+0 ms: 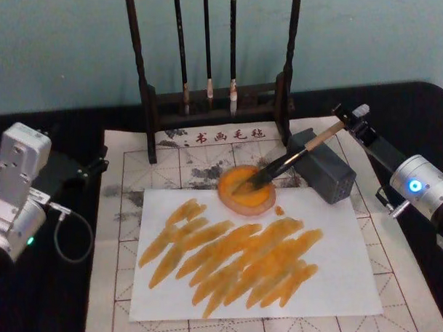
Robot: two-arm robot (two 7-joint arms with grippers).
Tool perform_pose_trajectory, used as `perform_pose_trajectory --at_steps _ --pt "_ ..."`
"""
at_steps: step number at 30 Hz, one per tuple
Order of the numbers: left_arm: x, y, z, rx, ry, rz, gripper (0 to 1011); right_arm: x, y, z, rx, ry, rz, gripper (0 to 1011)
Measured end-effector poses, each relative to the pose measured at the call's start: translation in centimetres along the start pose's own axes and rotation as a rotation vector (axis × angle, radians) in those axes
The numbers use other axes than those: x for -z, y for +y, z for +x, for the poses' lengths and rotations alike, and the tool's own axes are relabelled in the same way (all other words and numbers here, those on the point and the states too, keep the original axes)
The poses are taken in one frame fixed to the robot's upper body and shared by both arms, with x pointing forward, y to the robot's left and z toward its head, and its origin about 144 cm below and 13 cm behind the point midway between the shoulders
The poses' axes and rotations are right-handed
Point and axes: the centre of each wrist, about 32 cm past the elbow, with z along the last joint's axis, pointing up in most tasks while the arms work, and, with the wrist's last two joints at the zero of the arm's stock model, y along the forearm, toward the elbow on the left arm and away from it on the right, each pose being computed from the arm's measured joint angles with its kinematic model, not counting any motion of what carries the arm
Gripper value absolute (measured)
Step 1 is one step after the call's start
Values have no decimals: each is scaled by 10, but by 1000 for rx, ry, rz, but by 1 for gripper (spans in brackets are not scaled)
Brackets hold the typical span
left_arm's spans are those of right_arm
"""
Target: Pick up the brush from the inkstone, write on the paper, then place the brush back to its original position.
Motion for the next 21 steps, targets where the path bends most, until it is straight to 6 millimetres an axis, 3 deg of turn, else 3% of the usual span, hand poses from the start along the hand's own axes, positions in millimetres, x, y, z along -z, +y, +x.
perform_pose_trajectory --at_steps 13,21 --pt "0 0 0 0 0 0 1001 -5 -5 0 -6 -11 -6 1000" --pt "0 0 0 0 0 0 1001 -14 -15 -2 -10 -139 -39 1000"
